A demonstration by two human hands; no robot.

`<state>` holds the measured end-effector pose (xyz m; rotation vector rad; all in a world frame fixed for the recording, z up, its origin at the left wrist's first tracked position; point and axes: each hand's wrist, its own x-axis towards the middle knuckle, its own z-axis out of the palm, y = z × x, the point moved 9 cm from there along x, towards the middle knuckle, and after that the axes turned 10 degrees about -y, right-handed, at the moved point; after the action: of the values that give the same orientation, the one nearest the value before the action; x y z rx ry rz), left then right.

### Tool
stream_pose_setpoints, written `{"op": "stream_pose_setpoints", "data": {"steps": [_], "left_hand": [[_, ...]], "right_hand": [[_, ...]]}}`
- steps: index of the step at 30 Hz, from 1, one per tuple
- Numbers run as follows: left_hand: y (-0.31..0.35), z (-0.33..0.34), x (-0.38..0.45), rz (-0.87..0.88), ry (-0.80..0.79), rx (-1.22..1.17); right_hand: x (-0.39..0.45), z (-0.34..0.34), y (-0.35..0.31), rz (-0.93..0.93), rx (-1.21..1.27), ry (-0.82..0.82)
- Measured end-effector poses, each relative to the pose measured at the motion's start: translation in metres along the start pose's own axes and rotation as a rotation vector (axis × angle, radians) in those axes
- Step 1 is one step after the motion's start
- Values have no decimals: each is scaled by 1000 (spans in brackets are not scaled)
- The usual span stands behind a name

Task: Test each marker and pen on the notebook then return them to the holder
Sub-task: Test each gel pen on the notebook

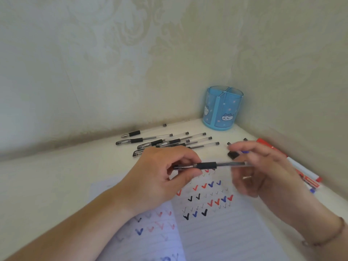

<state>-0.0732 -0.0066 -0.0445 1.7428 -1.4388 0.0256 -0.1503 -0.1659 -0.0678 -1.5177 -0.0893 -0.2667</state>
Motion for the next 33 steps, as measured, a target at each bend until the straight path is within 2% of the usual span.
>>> {"op": "stream_pose_setpoints", "data": {"steps": [3,9,17,29,31,33], "left_hand": [[-6,-10,-1,-21,71,7],[-20,-20,-4,-113,152,-111],[-17,-30,-2,-13,178,70],[-24,-26,-4,-108,201,-37],[-22,-25,-2,-88,186,-25],[-9,-16,1,-10,130,80]], "right_hand": [[-2,-21,-11,-50,-64,118],[-4,-31,-17,-84,-181,201],[-4,-35,-24,-126,-233,215],[-2,-31,-15,-64,-324,207],[-3,-27,-20,-88,-496,192],[-5,-10,-22,-62,-777,109]]}}
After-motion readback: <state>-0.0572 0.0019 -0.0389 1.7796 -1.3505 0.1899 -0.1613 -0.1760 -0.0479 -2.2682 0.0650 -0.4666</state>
